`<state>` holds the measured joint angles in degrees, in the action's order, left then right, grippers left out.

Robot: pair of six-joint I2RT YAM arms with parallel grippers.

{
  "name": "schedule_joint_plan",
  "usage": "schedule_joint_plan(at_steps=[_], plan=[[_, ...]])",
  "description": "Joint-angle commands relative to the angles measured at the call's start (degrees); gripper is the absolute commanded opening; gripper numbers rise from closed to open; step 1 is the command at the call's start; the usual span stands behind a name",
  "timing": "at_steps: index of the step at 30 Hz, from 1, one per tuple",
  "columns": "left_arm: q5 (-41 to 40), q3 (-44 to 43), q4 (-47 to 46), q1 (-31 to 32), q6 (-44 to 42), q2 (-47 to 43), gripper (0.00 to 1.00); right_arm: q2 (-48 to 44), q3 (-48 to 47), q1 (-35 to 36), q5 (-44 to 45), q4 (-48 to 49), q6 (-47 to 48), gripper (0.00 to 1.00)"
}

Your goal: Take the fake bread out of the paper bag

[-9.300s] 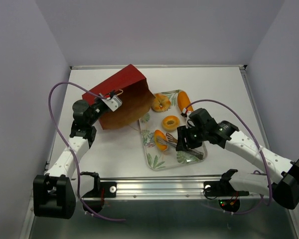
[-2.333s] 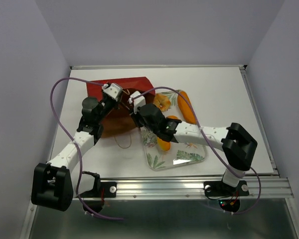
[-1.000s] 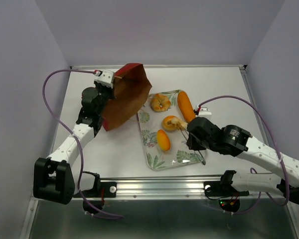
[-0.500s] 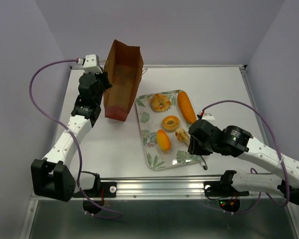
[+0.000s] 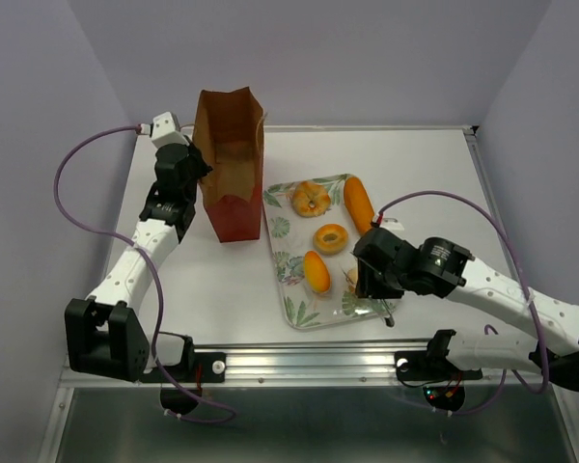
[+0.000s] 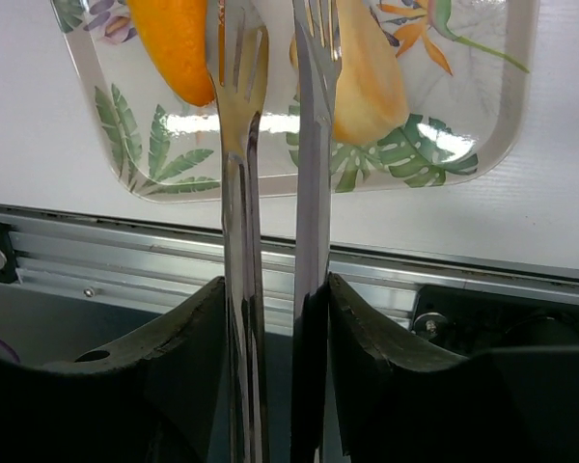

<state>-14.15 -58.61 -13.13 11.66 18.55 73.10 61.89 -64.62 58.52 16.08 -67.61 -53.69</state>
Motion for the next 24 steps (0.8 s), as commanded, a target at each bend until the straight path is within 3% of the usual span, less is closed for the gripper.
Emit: schedule_joint_plan(at_steps=[1, 4, 7, 11, 15, 17, 24], plan=[[-2.46, 0.34, -0.76, -2.34, 4.66, 0.11, 0.0, 0.86, -5.68, -0.25, 4.22, 1.96, 0.96, 0.47], [-3.16, 0.69, -0.32, -3.31, 5.97, 0.29, 0.0, 1.13, -8.94, -0.25, 7.91, 4.06, 2.1, 0.43], [-3.87, 0.95, -0.23, -3.93, 6.24, -0.24, 0.29, 1.92, -11.74, -1.56, 12.21, 5.82, 3.94, 0.42], [-1.32, 1.13, -1.55, -4.01, 4.92, -1.38, 0.53, 4.99, -12.73, -9.8, 15.83, 10.21, 9.38, 0.41], [0.71, -0.18, -1.47, -4.01, 3.52, -2.08, 0.79, 7.18, -9.31, -26.47, 4.88, 26.43, 18.26, 0.4], [0.27, -0.54, -0.94, -4.01, 3.25, -2.35, 0.99, 9.64, -9.12, -30.99, 2.74, 29.98, 21.07, 0.4], [-3.34, -4.05, 4.24, -4.01, 2.55, -5.42, 0.99, 21.86, -10.53, -44.01, -2.89, 43.09, 29.16, 0.41]])
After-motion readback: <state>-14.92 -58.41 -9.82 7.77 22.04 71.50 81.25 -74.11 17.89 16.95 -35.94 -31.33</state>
